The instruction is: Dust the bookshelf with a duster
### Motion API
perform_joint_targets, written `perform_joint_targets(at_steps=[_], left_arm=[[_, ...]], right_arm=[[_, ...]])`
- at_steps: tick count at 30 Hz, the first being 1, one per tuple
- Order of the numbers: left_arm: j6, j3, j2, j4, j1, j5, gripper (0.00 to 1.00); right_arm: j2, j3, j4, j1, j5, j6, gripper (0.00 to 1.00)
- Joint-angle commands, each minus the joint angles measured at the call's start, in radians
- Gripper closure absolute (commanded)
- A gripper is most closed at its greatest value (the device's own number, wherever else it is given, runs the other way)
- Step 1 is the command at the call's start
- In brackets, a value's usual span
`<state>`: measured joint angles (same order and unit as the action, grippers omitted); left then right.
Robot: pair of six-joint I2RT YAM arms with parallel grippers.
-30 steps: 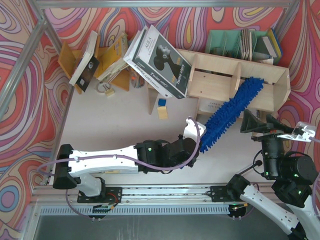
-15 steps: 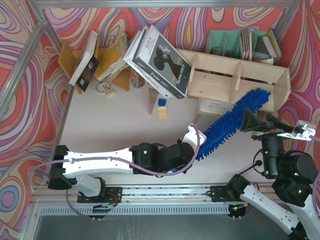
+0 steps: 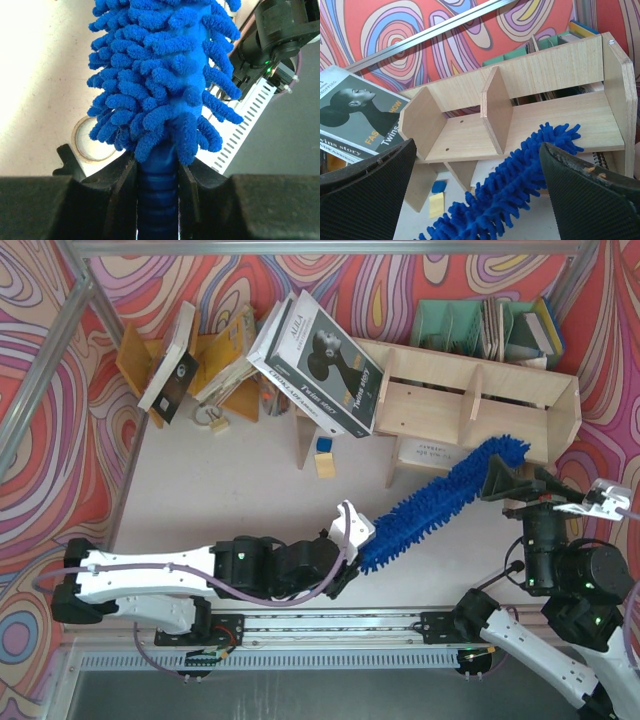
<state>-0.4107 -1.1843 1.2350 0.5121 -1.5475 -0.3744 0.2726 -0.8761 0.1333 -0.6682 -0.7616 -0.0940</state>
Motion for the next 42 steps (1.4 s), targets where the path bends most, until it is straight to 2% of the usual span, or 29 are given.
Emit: perform_joint_targets(at_steps=[1, 10, 22, 33, 42], left_arm=[[0.009, 0.057, -0.053, -0.079, -0.005, 0.018, 1.00], [0.013, 0.073, -0.063, -0.053, -0.020, 0.063, 1.00], [0.025, 0.138, -0.122, -0.131, -0.036, -0.025, 1.00], [0.020, 0.095, 0.015, -0.133, -0.036, -0.002, 1.00], [0.018, 0.088, 0.074, -0.160, -0.036, -0.073, 1.00]], right_arm=[[0.026, -0.016, -0.014, -0.002, -0.028, 0.001, 0.01], [0.038, -0.005, -0.019, -0.001, -0.040, -0.006, 0.01], [0.068, -0.025, -0.026, -0.002, -0.034, 0.007, 0.01], [0.065, -0.013, -0.028, -0.001, -0.045, 0.001, 0.01], [0.056, 0.000, -0.024, -0.002, -0.045, -0.004, 0.01]])
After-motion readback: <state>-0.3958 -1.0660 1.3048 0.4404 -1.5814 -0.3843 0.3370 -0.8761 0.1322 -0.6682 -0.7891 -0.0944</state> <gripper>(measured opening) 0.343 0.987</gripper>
